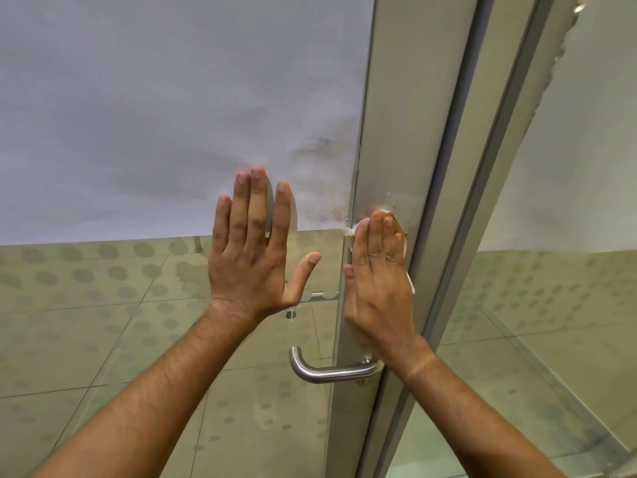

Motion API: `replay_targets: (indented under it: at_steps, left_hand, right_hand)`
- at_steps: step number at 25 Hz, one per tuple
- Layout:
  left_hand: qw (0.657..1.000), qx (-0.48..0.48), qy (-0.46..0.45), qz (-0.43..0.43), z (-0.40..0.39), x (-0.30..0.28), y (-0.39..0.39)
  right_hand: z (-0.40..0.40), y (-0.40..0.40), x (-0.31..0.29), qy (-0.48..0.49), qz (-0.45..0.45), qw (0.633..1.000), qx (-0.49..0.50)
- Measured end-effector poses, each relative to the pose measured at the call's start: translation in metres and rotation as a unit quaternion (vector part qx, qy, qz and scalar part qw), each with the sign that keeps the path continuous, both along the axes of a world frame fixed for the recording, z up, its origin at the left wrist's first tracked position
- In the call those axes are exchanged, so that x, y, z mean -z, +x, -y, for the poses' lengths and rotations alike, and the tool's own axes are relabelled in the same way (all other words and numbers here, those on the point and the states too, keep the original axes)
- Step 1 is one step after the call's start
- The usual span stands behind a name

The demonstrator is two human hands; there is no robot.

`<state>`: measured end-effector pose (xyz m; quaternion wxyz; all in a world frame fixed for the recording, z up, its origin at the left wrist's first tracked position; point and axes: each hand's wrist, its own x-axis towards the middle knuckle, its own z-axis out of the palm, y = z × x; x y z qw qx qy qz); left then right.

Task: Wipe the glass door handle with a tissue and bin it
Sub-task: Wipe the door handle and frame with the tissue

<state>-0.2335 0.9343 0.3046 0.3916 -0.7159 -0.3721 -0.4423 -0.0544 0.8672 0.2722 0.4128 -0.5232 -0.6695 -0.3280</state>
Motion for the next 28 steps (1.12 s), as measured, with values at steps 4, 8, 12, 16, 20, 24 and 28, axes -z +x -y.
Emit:
replay_targets:
  at_steps: [4, 8, 12, 16, 20, 24, 28]
  left_hand:
    - [1.0, 0.0, 0.0, 0.0, 0.0, 0.0, 0.0]
    - [1.0, 0.0, -0.003, -0.005, 0.002, -0.001, 0.0]
    - [1.0, -0.002, -0.002, -0.003, 0.001, -0.002, 0.0]
    - [1.0, -0.004, -0.005, -0.006, 0.002, -0.001, -0.001]
    - [1.0, -0.004, -0.004, -0.001, 0.001, -0.001, 0.001]
    - [1.0, -0.006, -0.004, 0.003, 0.001, -0.002, 0.0]
    - [1.0, -0.005, -0.007, -0.004, 0.003, -0.002, 0.0]
  right_hand:
    - [0.012, 0.027, 0.003, 0.001, 0.074, 0.997, -0.011]
    - [0.005, 0.017, -0.011, 0.023, 0.011, 0.999, -0.021]
    - [0.014, 0.037, -0.005, -0.017, 0.144, 0.989, -0.036]
    - [0.022, 0.027, -0.003, -0.017, 0.095, 0.995, -0.015]
    - [0.01, 0.012, -0.013, -0.003, 0.039, 0.999, -0.03]
    - [0.023, 0.032, 0.003, -0.055, 0.157, 0.986, -0.022]
    - [0.023, 0.022, -0.002, -0.065, 0.109, 0.992, -0.011]
